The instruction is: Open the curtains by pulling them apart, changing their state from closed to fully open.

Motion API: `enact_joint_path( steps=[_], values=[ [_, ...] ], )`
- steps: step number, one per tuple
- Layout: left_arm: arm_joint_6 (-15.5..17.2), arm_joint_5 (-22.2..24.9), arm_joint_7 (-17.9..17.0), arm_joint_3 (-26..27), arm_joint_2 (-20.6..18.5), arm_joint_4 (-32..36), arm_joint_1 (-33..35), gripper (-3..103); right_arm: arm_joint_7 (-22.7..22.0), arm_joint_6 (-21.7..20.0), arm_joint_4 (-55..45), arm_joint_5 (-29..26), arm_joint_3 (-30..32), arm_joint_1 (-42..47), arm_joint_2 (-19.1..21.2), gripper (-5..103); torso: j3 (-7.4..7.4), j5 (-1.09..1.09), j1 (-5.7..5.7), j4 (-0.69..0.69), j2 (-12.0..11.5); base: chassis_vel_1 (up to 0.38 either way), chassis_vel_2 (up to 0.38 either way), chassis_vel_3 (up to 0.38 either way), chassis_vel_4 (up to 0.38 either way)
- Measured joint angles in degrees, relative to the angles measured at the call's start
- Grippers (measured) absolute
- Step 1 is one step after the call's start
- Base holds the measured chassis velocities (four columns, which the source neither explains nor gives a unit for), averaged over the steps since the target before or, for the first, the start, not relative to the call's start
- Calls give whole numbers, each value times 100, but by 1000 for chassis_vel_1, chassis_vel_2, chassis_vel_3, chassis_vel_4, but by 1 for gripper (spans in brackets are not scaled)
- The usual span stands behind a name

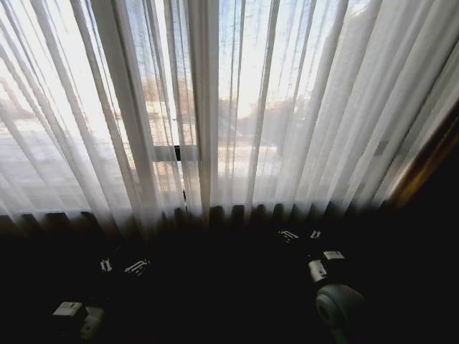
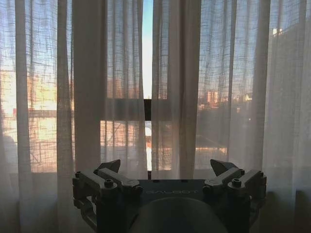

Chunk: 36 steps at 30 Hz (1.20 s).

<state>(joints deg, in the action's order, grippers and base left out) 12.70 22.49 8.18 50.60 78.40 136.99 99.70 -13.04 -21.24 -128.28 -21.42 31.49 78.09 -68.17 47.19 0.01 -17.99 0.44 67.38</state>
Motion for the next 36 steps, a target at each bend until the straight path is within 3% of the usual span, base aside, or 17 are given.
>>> enact_joint_path(
  steps=[25, 36],
  values=[
    [-209, -206, 140, -20, 179, 55, 87, 100, 285, -27, -37, 272, -52, 143, -33, 100, -1, 1, 1, 0, 0, -2, 6, 1, -6],
    [-375, -256, 183, -25, 237, 48, 182, 100, 287, 36, -53, 301, -53, 182, -36, 100, -1, 2, 2, 1, 1, -20, 242, 7, -254]
  ],
)
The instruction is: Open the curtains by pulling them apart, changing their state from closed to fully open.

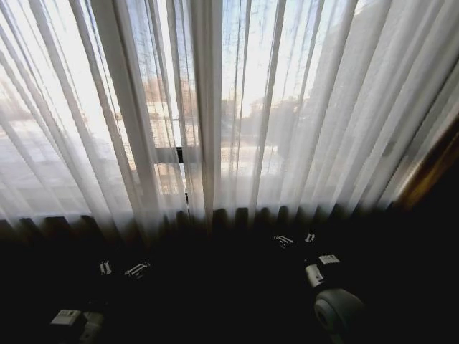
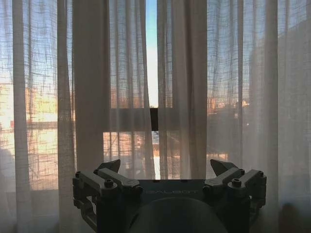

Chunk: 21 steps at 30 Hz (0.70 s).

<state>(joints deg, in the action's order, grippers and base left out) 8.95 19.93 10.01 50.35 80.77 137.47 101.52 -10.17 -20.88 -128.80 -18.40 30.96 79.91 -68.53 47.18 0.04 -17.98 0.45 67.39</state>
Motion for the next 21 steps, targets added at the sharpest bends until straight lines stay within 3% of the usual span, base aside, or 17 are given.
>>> enact_joint_path(
  steps=[17, 21],
  values=[
    [-154, -56, 6, 0, 79, 53, 74, 100, -1, 46, -51, 11, -28, 34, -6, 100, 1, 0, -3, 0, -1, -83, 578, 77, -567],
    [-166, -82, 6, -17, 112, 61, 84, 100, -1, 50, -67, 23, -42, 60, -10, 100, 3, -6, -8, -3, -3, -156, 427, 146, -372]
  ],
)
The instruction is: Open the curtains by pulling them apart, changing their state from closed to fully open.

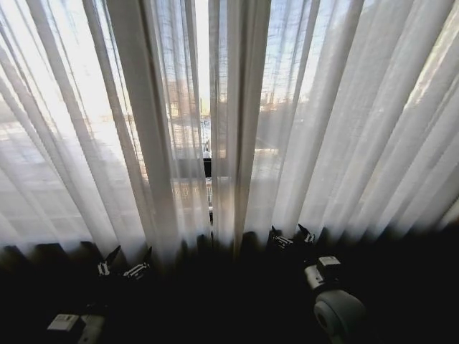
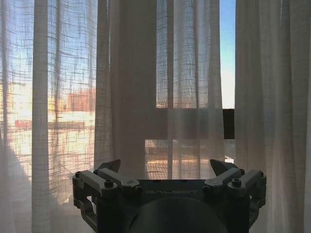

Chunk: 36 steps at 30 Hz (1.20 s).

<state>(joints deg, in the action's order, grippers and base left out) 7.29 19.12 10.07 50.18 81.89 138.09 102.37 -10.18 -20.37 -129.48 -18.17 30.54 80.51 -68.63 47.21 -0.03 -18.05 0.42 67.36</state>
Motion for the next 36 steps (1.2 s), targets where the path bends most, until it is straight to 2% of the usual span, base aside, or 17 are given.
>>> enact_joint_path(
  steps=[4, 10, 18, 36],
  values=[
    [-24, -10, 1, -31, 21, 0, 19, 100, 0, 1, -2, 154, -57, 37, -11, 100, 0, 4, -1, 3, 0, -137, 208, 131, -211],
    [-48, -12, 8, -13, 20, 9, 45, 100, 3, -2, 20, 289, -227, 40, -57, 100, -4, 8, 12, 3, 4, -57, -27, 35, 31],
    [-60, -17, 8, 6, 39, 24, 60, 100, 14, -2, 66, 304, -358, 6, -90, 100, -4, 1, 12, 1, 5, 0, -12, -3, 14],
    [-114, -76, 7, -21, 105, -4, 45, 100, 14, 2, 111, 309, -358, -9, -38, 100, -2, 4, 6, 2, 2, -75, 75, 75, -83]
  ],
)
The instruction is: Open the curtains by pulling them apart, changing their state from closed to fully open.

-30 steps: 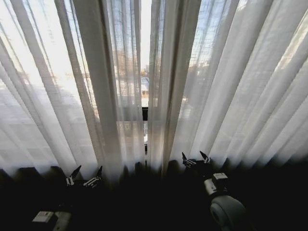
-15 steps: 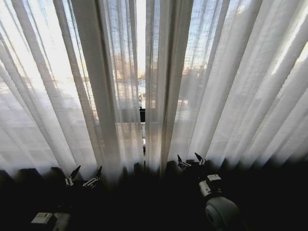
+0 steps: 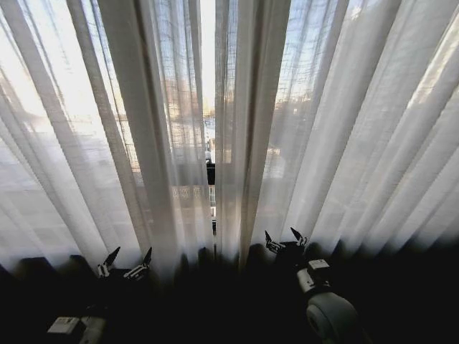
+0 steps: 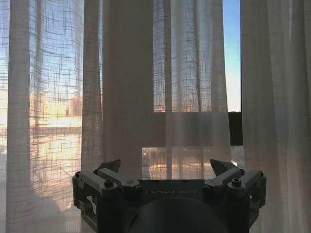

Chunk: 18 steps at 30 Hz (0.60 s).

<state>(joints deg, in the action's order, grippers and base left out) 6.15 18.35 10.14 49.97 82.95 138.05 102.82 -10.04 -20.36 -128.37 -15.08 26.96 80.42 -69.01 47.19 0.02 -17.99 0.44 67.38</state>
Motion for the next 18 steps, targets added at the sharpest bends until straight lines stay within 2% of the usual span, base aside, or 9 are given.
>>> enact_joint_path(
  steps=[7, 18],
  values=[
    [-39, -11, -3, -9, 23, -22, -10, 100, -2, -8, -7, 4, 37, 17, 17, 100, 0, 0, 0, 0, 0, -80, 88, 78, -89],
    [-90, -20, -3, -16, 57, -38, 8, 100, -3, -13, -23, 30, 36, 35, 1, 100, 0, -1, 0, 0, 0, -19, 132, 13, -125]
  ],
)
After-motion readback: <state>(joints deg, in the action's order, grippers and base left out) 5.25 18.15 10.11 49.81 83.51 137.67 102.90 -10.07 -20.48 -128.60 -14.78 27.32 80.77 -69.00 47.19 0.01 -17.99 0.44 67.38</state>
